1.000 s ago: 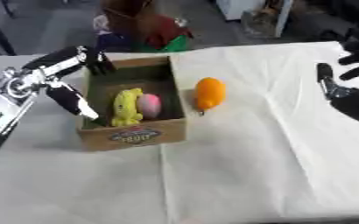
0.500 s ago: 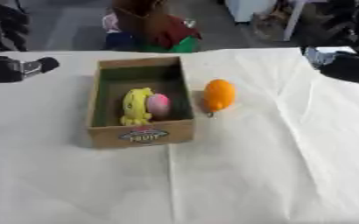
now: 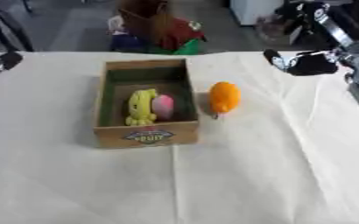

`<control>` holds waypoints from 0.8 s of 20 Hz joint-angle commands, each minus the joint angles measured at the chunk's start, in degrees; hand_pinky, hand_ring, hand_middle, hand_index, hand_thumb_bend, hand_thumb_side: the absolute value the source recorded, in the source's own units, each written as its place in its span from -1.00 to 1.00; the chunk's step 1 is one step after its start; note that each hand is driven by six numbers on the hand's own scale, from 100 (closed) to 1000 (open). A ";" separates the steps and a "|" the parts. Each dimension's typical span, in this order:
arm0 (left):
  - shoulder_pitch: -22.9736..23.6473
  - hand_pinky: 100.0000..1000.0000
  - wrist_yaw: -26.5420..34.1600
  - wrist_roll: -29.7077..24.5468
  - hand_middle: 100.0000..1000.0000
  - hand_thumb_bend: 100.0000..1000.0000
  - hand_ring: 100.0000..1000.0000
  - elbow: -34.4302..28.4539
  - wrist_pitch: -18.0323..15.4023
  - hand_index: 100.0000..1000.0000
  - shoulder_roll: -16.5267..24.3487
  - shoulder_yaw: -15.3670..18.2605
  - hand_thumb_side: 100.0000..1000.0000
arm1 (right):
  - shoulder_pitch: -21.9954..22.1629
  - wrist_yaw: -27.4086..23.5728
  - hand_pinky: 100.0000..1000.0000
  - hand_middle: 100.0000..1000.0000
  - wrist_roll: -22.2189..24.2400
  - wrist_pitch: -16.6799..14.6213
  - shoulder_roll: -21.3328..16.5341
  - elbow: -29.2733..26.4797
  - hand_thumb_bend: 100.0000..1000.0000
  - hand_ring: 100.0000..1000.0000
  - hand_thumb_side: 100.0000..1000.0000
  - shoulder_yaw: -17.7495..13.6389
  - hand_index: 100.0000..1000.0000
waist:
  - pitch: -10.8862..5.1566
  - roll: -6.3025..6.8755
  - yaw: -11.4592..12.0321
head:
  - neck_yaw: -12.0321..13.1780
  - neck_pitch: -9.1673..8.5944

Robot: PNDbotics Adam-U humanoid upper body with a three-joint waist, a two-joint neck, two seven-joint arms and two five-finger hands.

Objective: Pick up objects on the table and place them in the box.

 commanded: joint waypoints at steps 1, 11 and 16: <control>-0.16 0.05 0.55 0.75 0.07 0.56 0.15 -1.07 0.13 0.18 0.38 1.23 -0.92 | -2.28 2.65 0.00 0.35 3.14 -1.92 0.62 3.43 -0.28 0.30 -1.00 0.95 0.65 | -0.88 0.06 0.26 | -0.49 0.41; 0.52 0.05 0.77 0.08 0.06 0.56 0.15 -0.87 0.48 0.17 -0.49 1.34 -0.91 | -4.41 10.62 0.05 0.37 8.10 -5.90 5.03 9.87 -0.34 0.33 -1.00 3.09 0.66 | -0.71 0.12 1.45 | -1.16 2.04; 0.80 0.05 0.83 -0.48 0.06 0.57 0.15 -0.85 0.76 0.17 -1.02 1.30 -0.90 | -4.29 11.96 0.07 0.37 8.90 -5.82 6.16 12.91 -0.44 0.34 -1.00 3.20 0.66 | -0.19 0.09 1.88 | -1.65 3.19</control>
